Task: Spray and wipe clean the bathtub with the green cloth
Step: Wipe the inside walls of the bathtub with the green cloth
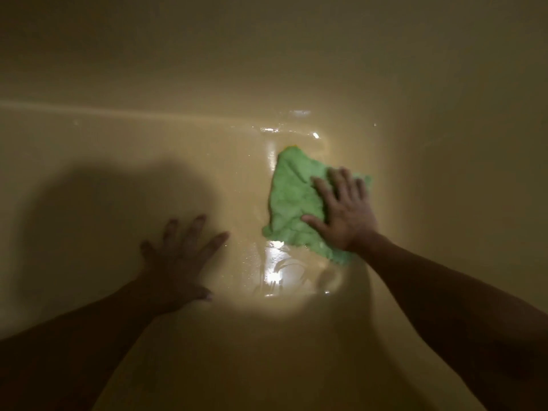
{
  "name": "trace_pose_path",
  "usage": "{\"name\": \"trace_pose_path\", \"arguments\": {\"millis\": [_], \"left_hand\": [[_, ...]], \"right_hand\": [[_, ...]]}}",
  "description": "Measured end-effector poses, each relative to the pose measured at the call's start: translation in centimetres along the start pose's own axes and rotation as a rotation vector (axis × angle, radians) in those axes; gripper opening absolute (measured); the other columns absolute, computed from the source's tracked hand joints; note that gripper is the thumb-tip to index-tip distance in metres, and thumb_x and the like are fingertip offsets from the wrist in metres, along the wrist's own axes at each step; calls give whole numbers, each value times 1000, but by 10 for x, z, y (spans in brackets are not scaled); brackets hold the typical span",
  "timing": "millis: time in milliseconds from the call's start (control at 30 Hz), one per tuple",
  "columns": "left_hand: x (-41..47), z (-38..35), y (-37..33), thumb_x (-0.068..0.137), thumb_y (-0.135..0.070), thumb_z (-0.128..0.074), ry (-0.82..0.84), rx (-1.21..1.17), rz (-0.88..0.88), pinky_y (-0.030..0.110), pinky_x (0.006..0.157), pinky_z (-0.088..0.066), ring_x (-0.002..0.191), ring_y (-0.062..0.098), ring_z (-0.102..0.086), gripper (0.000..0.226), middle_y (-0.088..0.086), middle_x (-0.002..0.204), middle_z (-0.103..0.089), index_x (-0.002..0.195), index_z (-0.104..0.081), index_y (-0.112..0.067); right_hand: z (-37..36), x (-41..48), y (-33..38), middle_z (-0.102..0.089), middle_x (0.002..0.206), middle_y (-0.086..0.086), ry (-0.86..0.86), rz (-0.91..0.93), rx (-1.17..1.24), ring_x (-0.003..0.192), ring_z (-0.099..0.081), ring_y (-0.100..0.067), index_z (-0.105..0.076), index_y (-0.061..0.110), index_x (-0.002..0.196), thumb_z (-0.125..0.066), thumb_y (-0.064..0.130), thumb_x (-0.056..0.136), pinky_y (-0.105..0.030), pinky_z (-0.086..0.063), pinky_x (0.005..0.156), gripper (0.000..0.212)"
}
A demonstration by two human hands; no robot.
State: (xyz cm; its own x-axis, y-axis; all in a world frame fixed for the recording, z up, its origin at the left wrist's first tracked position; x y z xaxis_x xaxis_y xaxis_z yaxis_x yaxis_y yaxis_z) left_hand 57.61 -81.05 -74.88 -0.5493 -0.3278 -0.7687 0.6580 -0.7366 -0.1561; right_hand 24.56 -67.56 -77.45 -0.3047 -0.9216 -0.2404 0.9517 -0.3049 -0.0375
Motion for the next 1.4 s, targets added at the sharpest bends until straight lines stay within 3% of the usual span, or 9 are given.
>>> {"name": "trace_pose_path", "arguments": {"millis": [67, 167, 333, 500, 700, 900, 1000, 1167, 1400], "left_hand": [[-6, 0, 24, 62, -82, -75, -82, 12, 61, 74, 110, -26, 155, 39, 14, 138, 3, 166, 33, 142, 36, -61], [-11, -6, 51, 64, -89, -66, -59, -11, 162, 76, 109, -26, 154, 37, 27, 136, 2, 153, 55, 133, 47, -57], [-5, -4, 56, 57, -86, -74, 8, -104, 194, 82, 107, -19, 149, 34, 38, 154, -3, 142, 65, 131, 55, -47], [1, 5, 56, 45, -91, -74, 55, -103, 215, 85, 107, -15, 144, 38, 45, 168, -1, 141, 66, 134, 56, -32], [-8, 9, 64, 51, -96, -65, 68, -78, 175, 84, 109, -15, 145, 32, 45, 158, -6, 142, 65, 136, 53, -37], [-19, 9, 78, 49, -92, -72, 60, -101, 202, 86, 105, -18, 146, 26, 44, 152, -11, 141, 65, 133, 50, -55], [-25, 4, 94, 46, -90, -76, 54, -134, 249, 88, 103, -18, 147, 27, 43, 155, -13, 142, 64, 134, 48, -58], [-33, -5, 119, 43, -84, -82, 63, -227, 327, 89, 102, -19, 148, 31, 42, 159, -15, 141, 64, 137, 44, -60], [-28, -7, 124, 42, -82, -84, 75, -261, 313, 90, 101, -15, 142, 34, 48, 160, -13, 138, 67, 131, 48, -61]], "right_hand": [[7, 11, -15, -11, 170, -14, 51, -78, -81, 156, -2, -40, -14, 29, 163, -16, 79, 96, -61, -3, 124, 84], [13, 49, -5, 7, 171, -12, 76, -156, -60, 156, 13, -37, 0, 24, 164, -1, 71, 99, -59, 7, 124, 80], [6, 88, 83, 11, 170, -11, -22, -359, 138, 157, 12, -30, 2, 9, 163, -11, 53, 105, -57, -5, 125, 73], [0, 41, 146, 7, 172, -5, -18, 47, 119, 156, 14, -36, -11, 39, 162, -25, 67, 101, -65, 4, 121, 69], [-18, -32, 112, -48, 145, -14, -69, 221, 164, 132, -43, -39, -54, 25, 137, -39, 53, 102, -57, -31, 110, 48], [-16, -14, 76, -53, 127, -21, -153, 52, 170, 112, -51, -39, -52, 20, 124, -38, 49, 102, -51, -36, 97, 38], [-7, 25, 63, -39, 152, -18, -149, -193, 178, 138, -36, -41, -47, 24, 142, -34, 49, 104, -55, -28, 111, 47], [12, 106, 92, 23, 169, 1, 45, -294, 195, 151, 23, -45, 7, 49, 158, -13, 73, 98, -76, 14, 111, 67], [10, 69, 207, 5, 172, 4, 41, 148, 18, 154, 15, -43, -17, 47, 159, -22, 73, 97, -80, 1, 109, 67]]}}
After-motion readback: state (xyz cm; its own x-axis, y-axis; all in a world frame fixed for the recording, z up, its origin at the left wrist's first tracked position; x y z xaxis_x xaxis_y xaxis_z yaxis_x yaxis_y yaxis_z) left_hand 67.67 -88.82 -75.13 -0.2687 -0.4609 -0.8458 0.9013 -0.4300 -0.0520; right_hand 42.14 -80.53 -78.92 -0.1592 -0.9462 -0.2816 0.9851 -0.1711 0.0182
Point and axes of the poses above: each hand's wrist, its own x-axis towards the middle knuckle, its own z-axis out of the back of the hand, y = z × x, the point moved 2 cm from there along x, towards the middle knuckle
